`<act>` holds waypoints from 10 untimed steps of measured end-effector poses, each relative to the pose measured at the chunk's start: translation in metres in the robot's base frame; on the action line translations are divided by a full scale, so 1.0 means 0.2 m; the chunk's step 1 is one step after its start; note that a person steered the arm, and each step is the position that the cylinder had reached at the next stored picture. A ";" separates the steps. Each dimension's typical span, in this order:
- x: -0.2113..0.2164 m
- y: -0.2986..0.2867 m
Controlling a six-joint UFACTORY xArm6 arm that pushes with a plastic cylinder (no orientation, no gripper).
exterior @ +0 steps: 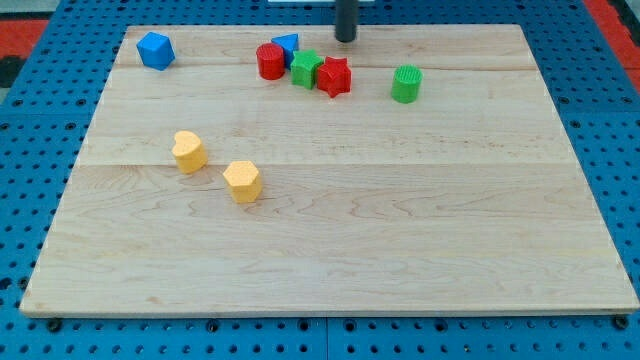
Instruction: Separate the red star from the green star
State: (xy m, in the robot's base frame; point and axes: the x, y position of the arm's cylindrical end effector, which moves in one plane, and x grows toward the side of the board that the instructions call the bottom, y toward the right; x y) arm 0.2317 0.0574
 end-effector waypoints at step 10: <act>0.25 0.03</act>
State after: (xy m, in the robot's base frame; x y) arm 0.2816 0.0625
